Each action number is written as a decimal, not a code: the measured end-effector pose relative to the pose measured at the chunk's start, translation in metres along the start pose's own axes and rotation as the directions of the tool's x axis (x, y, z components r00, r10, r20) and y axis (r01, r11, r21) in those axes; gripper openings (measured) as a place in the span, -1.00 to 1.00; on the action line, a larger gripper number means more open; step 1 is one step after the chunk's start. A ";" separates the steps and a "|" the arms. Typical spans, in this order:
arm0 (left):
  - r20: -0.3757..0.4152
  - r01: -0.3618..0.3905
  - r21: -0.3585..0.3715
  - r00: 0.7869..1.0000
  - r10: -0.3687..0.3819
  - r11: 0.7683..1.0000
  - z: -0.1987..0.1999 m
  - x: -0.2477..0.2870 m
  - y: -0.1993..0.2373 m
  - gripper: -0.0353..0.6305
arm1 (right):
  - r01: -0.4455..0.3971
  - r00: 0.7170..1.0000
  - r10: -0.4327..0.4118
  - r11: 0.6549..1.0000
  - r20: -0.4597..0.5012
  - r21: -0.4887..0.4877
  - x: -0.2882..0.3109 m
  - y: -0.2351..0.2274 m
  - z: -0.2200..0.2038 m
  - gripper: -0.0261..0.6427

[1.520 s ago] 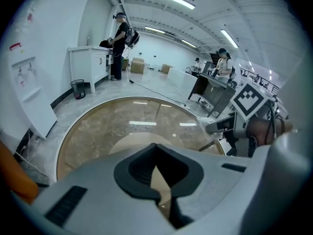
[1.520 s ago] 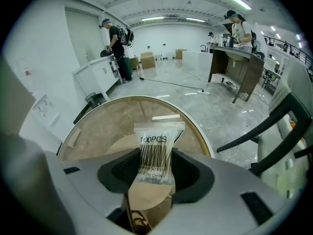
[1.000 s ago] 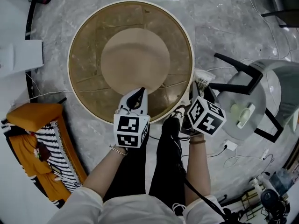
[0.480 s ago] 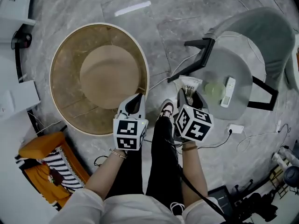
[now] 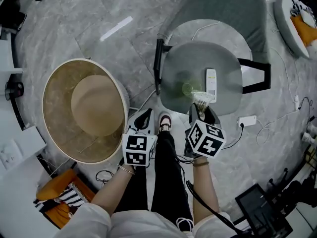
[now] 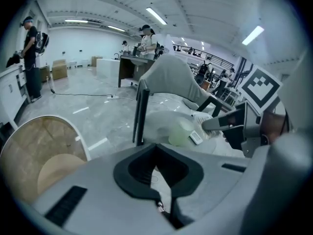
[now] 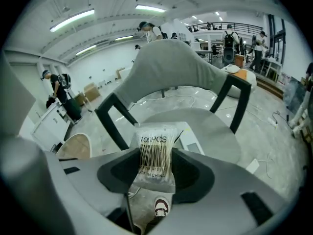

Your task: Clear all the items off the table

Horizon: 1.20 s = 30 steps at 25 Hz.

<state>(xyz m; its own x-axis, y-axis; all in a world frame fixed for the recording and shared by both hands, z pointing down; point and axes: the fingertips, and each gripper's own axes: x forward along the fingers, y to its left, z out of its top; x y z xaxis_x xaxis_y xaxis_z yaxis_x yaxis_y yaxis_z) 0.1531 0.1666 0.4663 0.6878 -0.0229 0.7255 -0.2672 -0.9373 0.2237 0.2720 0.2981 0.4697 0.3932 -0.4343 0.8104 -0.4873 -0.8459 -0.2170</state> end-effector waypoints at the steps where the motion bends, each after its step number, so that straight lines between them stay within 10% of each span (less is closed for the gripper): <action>1: -0.005 0.015 0.010 1.000 -0.015 1.000 0.002 0.005 -0.010 -0.89 | 0.014 1.000 -0.014 1.000 0.002 0.017 -0.003 -0.012 0.000 -0.30; 17: -0.057 0.072 0.057 0.996 -0.069 0.996 0.019 0.077 -0.066 -0.89 | 0.172 0.985 -0.169 0.974 -0.031 0.146 0.013 -0.149 0.000 -0.29; 30: -0.092 0.022 0.040 0.996 -0.018 0.999 0.032 0.117 -0.049 -0.89 | 0.193 0.978 -0.187 0.979 -0.087 0.061 0.088 -0.191 0.034 -0.29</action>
<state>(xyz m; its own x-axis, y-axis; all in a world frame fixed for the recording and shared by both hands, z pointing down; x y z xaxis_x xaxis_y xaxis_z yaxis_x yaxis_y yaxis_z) 0.2685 0.1988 0.5196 0.6278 0.0259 0.7780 -0.2247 -0.9509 0.2129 0.4263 0.4109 0.5634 0.4077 -0.2398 0.8811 -0.3538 -0.9310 -0.0896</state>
